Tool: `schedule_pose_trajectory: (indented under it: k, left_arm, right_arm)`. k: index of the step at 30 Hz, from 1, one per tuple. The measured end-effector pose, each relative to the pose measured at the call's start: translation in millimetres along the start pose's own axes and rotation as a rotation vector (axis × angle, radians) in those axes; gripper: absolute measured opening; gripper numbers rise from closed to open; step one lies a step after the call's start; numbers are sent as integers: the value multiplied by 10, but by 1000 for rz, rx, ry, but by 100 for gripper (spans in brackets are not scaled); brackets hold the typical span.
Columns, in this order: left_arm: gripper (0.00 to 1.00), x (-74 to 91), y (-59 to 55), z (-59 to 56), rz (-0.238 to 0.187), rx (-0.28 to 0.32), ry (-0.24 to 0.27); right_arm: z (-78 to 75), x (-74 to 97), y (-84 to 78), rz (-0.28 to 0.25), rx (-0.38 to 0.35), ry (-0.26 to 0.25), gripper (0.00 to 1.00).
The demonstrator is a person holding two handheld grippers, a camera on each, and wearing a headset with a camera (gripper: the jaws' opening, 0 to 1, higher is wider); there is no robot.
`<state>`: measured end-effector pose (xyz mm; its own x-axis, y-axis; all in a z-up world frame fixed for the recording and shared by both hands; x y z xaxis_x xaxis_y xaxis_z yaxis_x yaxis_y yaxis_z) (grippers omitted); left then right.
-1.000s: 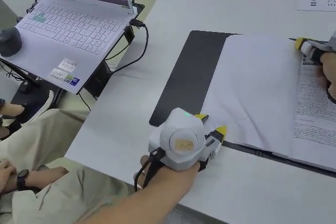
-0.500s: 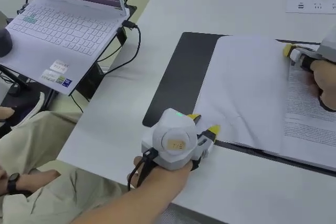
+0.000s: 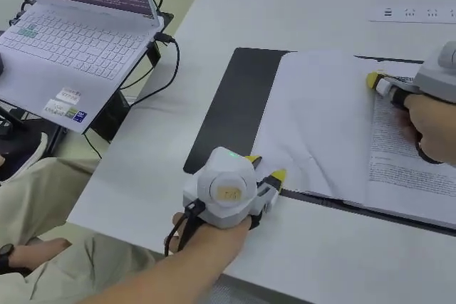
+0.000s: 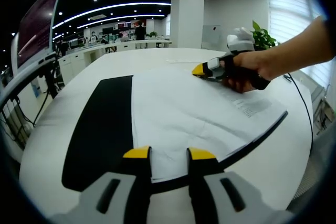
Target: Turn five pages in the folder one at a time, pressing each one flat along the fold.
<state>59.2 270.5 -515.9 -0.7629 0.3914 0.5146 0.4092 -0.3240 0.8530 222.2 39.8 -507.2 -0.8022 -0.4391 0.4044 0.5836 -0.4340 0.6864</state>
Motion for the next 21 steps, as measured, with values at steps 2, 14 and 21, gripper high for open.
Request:
schedule_pose_trajectory:
  k: [2, 14, 21]
  left_arm:
    - [26, 1, 0, -1, 0, 0, 0]
    - [25, 0, 4, -7, 4, -6, -2]
    - [25, 3, 8, -10, 5, -12, -4]
  right_arm:
    - [25, 44, -25, 2, 0, 6, 0]
    - [167, 349, -216, 18, -35, 31, 0]
    - [193, 463, -296, 18, -79, 32, 0]
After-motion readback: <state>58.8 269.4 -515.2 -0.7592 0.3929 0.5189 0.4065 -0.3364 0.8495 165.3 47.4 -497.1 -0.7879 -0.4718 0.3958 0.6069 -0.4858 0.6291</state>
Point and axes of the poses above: the centre of the closed fingertips' face, and the gripper's own axes: x roughly backward along the fingers, z roughly to its left, y roughly out of its top, the point moved 8 cm from there along x, roughly backward along the fingers, and after that the axes turned 10 degrees about -x, right-handed, at the moved point
